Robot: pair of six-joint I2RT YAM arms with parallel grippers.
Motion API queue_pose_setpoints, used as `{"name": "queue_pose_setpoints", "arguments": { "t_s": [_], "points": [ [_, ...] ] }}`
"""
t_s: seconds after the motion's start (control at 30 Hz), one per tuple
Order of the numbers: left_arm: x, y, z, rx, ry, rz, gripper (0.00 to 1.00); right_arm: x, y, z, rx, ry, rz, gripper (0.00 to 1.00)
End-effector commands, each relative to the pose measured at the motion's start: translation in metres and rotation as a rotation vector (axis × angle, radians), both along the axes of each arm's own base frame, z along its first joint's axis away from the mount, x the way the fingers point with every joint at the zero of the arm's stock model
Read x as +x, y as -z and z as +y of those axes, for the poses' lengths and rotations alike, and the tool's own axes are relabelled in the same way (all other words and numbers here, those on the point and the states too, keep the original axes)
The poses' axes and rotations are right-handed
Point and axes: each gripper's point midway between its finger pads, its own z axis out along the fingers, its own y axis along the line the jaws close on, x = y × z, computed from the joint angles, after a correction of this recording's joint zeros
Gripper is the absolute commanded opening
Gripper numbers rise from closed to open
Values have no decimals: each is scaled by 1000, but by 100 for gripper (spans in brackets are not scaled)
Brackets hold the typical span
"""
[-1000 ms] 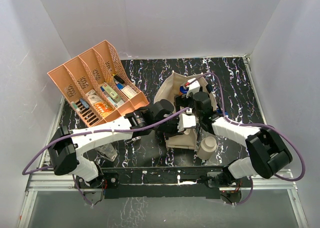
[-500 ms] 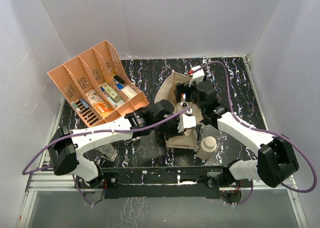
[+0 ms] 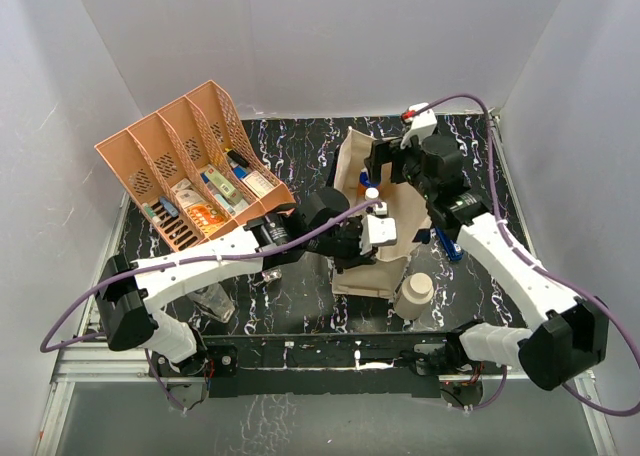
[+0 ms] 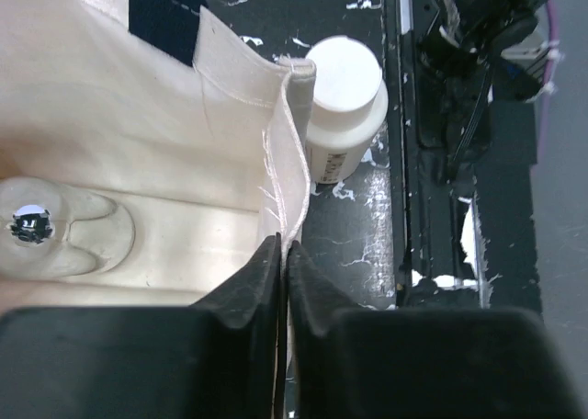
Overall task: Place the personal care products into the canvas bag
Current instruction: Adjust the care product in the canvas bag, then pick up the care product from the center of the board.
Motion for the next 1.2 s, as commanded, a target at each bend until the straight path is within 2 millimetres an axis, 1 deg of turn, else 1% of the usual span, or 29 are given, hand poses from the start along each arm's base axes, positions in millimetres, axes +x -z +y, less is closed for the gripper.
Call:
{"name": "queue_pose_setpoints", "arguments": {
  "t_s": [0.0, 0.03, 0.07, 0.1, 0.13, 0.2, 0.27, 0.33, 0.4, 0.43, 0.47, 0.53, 0.57, 0.6, 0.67, 0.73, 0.83, 0.9, 1.0, 1.17],
  "points": [
    [-6, -44, -5, -90, 7, 17, 20, -21, -55, -4, 6, -51, -91, 99],
    [-5, -46, -5, -92, 2, 19, 30, -25, -57, -6, -9, -54, -85, 100],
    [-5, -50, -4, -95, -3, 17, 44, -28, -59, -10, -27, -57, -81, 100],
    [-4, -55, -3, -98, -10, 11, 54, -33, -64, -13, -38, -58, -83, 100],
    [-2, -60, -2, -102, -18, -3, 62, -38, -65, -16, -55, -63, -81, 100],
    [5, -75, 0, -119, -44, -42, 71, -48, -70, -22, -97, -80, -86, 100],
    [10, -86, 5, -124, -72, -84, 76, -64, -74, -26, -139, -112, -96, 100],
    [19, -92, 16, -111, -125, -125, 79, -84, -76, -34, -180, -140, -90, 100],
    [30, -92, 32, -75, -199, -162, 80, -106, -76, -38, -222, -192, -81, 100],
    [38, -97, 44, -69, -247, -183, 80, -118, -71, -41, -250, -217, -58, 99],
    [47, -97, 56, -53, -300, -196, 81, -128, -67, -45, -273, -232, -41, 99],
    [63, -102, 81, -55, -389, -199, 81, -144, -61, -55, -299, -228, -14, 99],
    [72, -101, 92, -50, -434, -189, 83, -152, -58, -58, -312, -239, -1, 98],
    [85, -101, 107, -48, -491, -183, 85, -162, -56, -61, -329, -259, 5, 98],
    [101, -98, 126, -37, -563, -175, 87, -181, -49, -65, -380, -316, 16, 97],
    [122, -98, 141, -43, -638, -181, 88, -201, -35, -72, -435, -368, 43, 97],
    [149, -107, 153, -84, -711, -182, 90, -226, -1, -81, -507, -441, 115, 97],
    [161, -113, 157, -90, -737, -204, 91, -237, 20, -79, -517, -502, 169, 97],
    [172, -120, 156, -91, -749, -235, 91, -242, 44, -72, -502, -558, 235, 97],
    [177, -124, 153, -98, -745, -241, 91, -239, 76, -64, -489, -602, 314, 95]
  ]
}}
